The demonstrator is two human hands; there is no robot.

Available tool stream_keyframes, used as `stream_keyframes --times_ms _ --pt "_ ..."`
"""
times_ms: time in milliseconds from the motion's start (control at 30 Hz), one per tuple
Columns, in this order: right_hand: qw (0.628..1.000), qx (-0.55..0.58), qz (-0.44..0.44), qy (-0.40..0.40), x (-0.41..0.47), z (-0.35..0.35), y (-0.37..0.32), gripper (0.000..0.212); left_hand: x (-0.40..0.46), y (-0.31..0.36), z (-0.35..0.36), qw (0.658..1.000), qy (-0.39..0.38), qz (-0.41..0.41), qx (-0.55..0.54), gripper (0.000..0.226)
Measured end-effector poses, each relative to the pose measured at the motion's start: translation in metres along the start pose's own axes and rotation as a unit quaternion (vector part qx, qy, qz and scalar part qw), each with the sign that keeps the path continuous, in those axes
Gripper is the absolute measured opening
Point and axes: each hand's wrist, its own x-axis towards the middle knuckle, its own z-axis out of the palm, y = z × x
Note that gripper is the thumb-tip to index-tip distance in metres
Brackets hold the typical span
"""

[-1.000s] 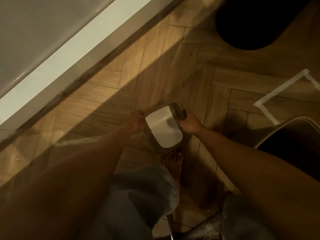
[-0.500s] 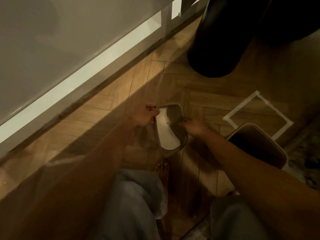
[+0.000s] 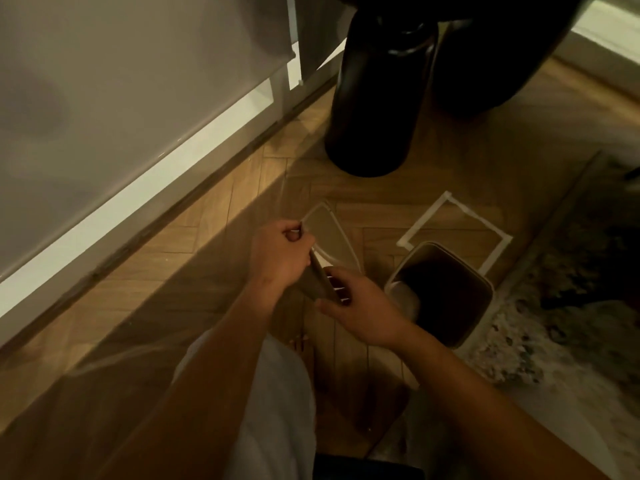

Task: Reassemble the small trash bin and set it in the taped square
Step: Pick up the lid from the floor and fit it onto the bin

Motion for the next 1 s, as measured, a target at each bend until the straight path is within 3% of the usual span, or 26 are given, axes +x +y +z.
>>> stream_keyframes --times_ms 167,300,467,667,900,1000 --pt "0.997 -0.034 -0.012 0.075 -0.025 -0.010 0.011 0.031 -0.015 0.006 0.026 0.999 -0.038 0.015 0.021 0.003" --pt "0.991 -0.027 0.015 0.129 -0.029 -0.039 0.007 0.022 -0.014 0.020 0.035 0.995 -0.029 0.059 0.078 0.042" --pt "0.984 0.075 0.036 0.161 -0.032 -0.078 0.004 0.021 -0.006 0.028 0.054 0.985 0.009 0.139 0.105 0.040" --pt "0.971 0.150 0.044 0.182 -0.032 -0.116 0.017 0.025 0.007 0.034 0.084 0.990 -0.057 0.109 0.063 0.064" --pt "0.915 0.294 0.070 0.266 -0.046 -0.174 0.052 0.017 0.006 0.038 0.114 0.987 -0.146 0.055 0.048 0.080" --pt "0.876 0.372 0.076 0.298 -0.052 -0.193 0.068 0.024 0.003 0.040 0.127 0.980 -0.181 0.052 0.062 0.090"
